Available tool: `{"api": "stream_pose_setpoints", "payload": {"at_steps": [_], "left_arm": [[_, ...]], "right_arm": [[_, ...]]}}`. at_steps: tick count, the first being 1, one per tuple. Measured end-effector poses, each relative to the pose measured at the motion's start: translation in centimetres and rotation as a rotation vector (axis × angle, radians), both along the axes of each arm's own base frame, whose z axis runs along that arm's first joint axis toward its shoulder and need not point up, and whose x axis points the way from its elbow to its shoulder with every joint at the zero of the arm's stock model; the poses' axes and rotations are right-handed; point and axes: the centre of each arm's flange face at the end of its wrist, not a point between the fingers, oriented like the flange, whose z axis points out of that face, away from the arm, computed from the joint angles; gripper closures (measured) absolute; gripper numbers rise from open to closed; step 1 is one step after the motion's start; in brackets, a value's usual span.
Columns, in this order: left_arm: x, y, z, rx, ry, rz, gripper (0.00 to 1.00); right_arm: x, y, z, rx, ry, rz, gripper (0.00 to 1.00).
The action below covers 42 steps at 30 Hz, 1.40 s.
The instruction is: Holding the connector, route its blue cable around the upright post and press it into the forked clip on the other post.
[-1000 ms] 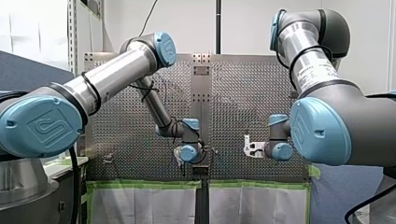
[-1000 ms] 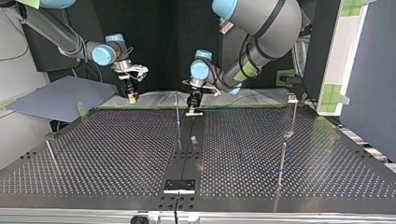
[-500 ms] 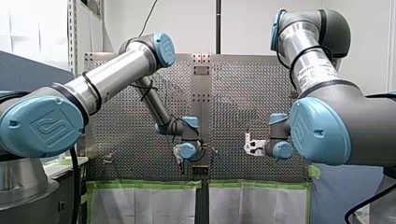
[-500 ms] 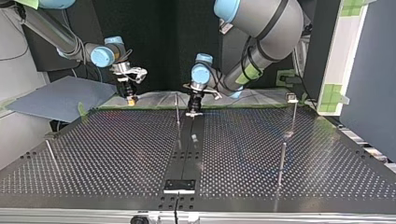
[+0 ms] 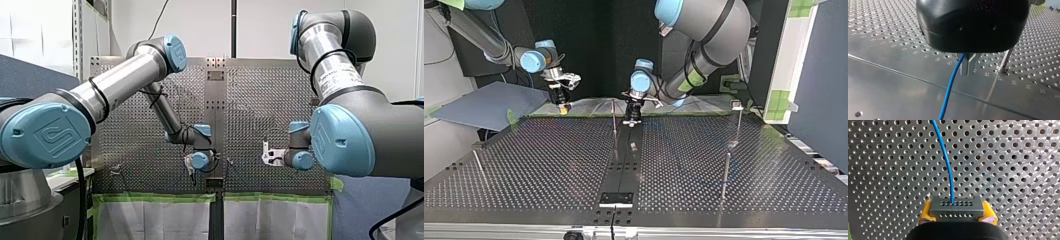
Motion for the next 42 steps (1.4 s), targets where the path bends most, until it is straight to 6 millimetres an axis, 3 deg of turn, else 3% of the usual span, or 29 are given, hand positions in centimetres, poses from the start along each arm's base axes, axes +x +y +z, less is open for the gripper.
{"api": "stream_pose_setpoints", "payload": {"at_steps": [10,11,12,13,14,15,17,22,23,34,42], "left_arm": [[-0.2,0.3,-0.3,0.048,0.022,-0.001,0.97],[-0.2,0.4,-0.3,0.059,0.027,0.002,0.85],[-0.3,0.5,-0.4,0.068,0.032,0.004,0.85],[-0.3,0.5,-0.4,0.078,0.037,0.006,0.75],[-0.4,0.6,-0.5,0.088,0.045,0.009,0.57],[-0.5,0.7,-0.6,0.094,0.050,0.010,0.57],[-0.6,0.8,-0.7,0.107,0.060,0.010,0.25],[-0.8,1.0,-0.9,0.131,0.079,0.010,0.25],[-0.8,1.0,-0.9,0.134,0.081,0.010,0.00],[-2.4,0.4,-1.7,0.230,0.132,-0.063,0.00],[-5.6,1.2,-4.0,0.343,0.226,-0.157,0.00]], "right_arm": [[0.0,0.0,0.0,0.004,0.001,0.000,1.00],[0.0,0.0,0.0,0.005,0.001,0.000,1.00],[0.0,0.0,0.0,0.006,0.001,0.000,1.00],[0.0,0.0,0.0,0.006,0.001,0.000,1.00],[0.0,0.0,0.0,0.006,0.001,0.000,1.00],[0.0,0.0,0.0,0.007,0.001,0.000,1.00],[0.0,0.1,0.0,0.007,0.002,0.000,1.00],[0.0,0.0,0.0,0.008,0.002,0.000,1.00],[0.0,0.0,0.0,0.007,0.002,0.000,1.00],[-0.1,0.1,-0.1,0.008,0.003,-0.001,1.00],[-0.1,0.2,-0.2,0.017,0.011,-0.001,1.00]]}}
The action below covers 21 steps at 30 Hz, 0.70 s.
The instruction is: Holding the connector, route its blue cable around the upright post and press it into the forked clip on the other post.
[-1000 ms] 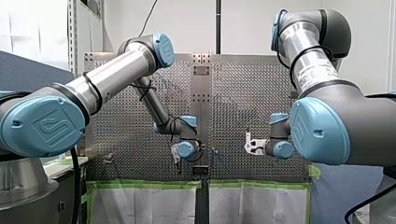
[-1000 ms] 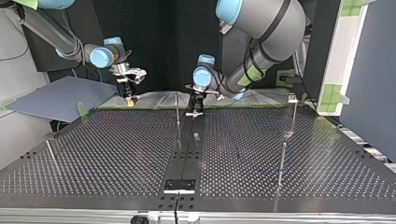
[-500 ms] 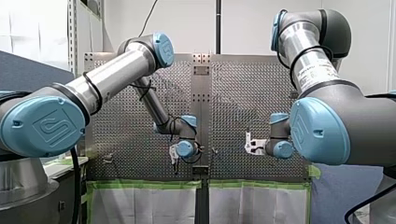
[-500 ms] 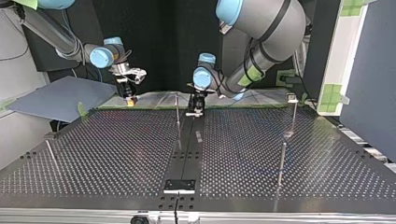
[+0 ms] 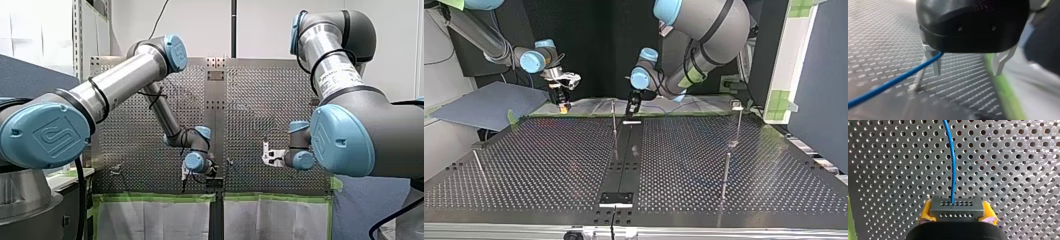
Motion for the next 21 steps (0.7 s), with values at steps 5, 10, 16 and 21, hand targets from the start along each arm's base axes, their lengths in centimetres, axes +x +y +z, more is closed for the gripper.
{"api": "stream_pose_setpoints", "payload": {"at_steps": [5,10,16,21], "left_arm": [[-1.9,0.2,-0.4,0.033,0.034,-0.056,0.00],[-3.1,-0.4,0.8,0.006,0.018,-0.103,0.00],[-5.1,-1.4,2.5,-0.028,0.000,-0.164,0.00],[-7.4,-1.7,2.8,-0.033,-0.002,-0.193,0.00]], "right_arm": [[-0.1,0.3,-0.3,0.019,0.025,0.002,1.00],[-0.2,0.8,-0.6,0.041,0.060,0.003,1.00],[-0.1,1.1,-0.7,0.049,0.083,0.004,1.00],[-0.1,1.2,-0.8,0.048,0.092,0.003,1.00]]}}
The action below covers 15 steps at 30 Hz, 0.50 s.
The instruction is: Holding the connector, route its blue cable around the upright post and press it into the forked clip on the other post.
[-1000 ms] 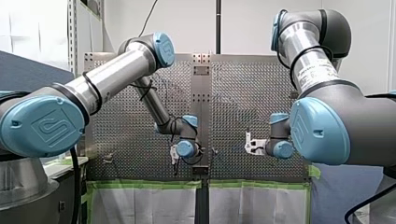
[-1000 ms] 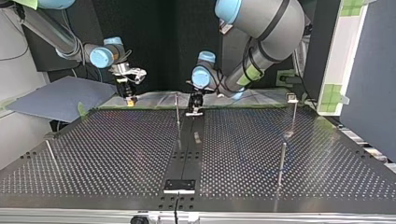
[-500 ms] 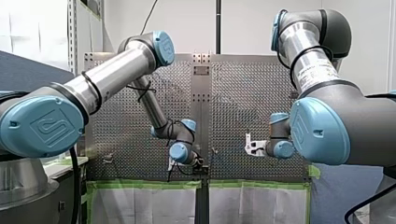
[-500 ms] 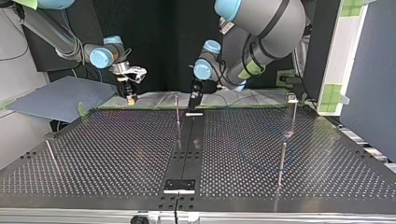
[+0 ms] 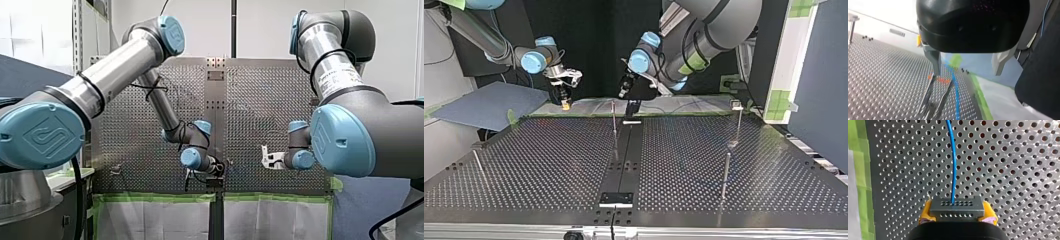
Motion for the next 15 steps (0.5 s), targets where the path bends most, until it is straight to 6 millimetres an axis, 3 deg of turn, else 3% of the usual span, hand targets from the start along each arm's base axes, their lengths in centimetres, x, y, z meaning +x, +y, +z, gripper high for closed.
{"api": "stream_pose_setpoints", "payload": {"at_steps": [8,15], "left_arm": [[-3.7,0.8,-1.8,0.034,0.044,-0.009,0.00],[-4.4,1.4,-2.2,0.041,0.044,0.006,0.00]], "right_arm": [[-0.1,0.2,-0.1,0.003,0.007,-0.001,1.00],[-0.1,0.5,-0.3,0.006,0.015,0.000,1.00]]}}
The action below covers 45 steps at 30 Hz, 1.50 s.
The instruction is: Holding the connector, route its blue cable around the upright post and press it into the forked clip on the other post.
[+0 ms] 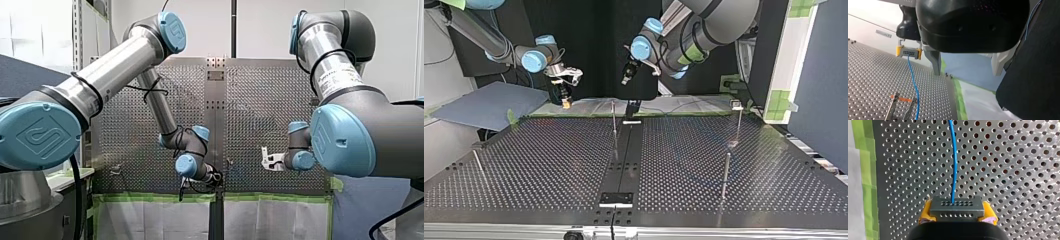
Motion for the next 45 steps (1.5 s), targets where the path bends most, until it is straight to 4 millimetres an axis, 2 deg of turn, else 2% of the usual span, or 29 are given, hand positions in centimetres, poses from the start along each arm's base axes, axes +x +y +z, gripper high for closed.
{"api": "stream_pose_setpoints", "payload": {"at_steps": [10,20,45], "left_arm": [[1.3,0.2,0.6,-0.037,-0.064,0.078,0.00],[2.3,-0.6,2.0,-0.082,-0.148,0.125,0.00],[2.2,-1.1,2.2,-0.104,-0.146,0.128,0.00]], "right_arm": [[0.1,0.3,-0.2,0.006,0.002,0.004,1.00],[0.1,0.5,-0.3,0.004,0.001,0.006,1.00],[0.2,0.4,-0.2,-0.006,-0.005,0.007,1.00]]}}
